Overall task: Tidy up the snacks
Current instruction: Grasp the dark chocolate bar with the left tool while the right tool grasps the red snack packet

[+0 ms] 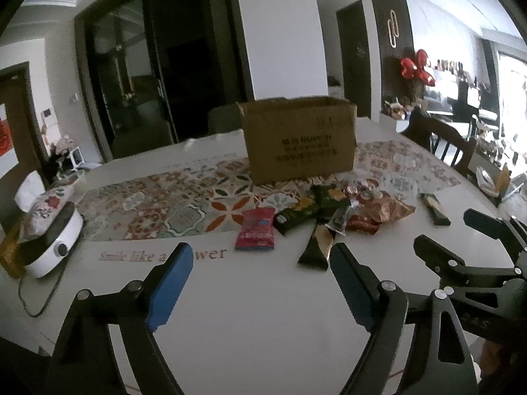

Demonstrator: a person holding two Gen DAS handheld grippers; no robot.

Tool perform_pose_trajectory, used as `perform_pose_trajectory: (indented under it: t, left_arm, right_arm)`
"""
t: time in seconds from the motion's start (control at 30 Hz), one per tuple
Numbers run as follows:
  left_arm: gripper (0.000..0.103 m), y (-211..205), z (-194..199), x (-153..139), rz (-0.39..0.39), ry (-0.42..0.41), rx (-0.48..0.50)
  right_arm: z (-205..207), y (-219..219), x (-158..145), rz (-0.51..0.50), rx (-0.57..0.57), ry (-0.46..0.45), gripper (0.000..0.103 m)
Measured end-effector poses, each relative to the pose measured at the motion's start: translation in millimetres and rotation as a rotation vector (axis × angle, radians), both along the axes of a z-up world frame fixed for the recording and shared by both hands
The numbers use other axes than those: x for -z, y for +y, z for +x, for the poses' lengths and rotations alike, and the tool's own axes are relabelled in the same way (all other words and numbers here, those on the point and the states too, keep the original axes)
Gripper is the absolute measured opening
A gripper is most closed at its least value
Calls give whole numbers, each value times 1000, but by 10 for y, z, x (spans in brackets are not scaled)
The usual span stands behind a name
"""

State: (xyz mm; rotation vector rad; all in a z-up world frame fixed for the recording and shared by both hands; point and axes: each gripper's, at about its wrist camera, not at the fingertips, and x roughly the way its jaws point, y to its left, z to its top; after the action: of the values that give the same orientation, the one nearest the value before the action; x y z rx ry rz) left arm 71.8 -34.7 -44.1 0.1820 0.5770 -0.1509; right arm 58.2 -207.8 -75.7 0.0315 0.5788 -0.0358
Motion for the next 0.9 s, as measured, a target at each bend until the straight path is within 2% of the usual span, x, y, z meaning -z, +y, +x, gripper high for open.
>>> perform_pose_trajectory:
  t: [0.43, 0.9]
  left_arm:
    - [77, -254, 515, 403, 16, 124, 105]
    - [69, -442, 985, 718, 0, 222, 159]
  right_arm:
    - [576, -34, 421, -25, -85, 164, 76]
    - [1071, -144, 682, 14, -136, 284, 72]
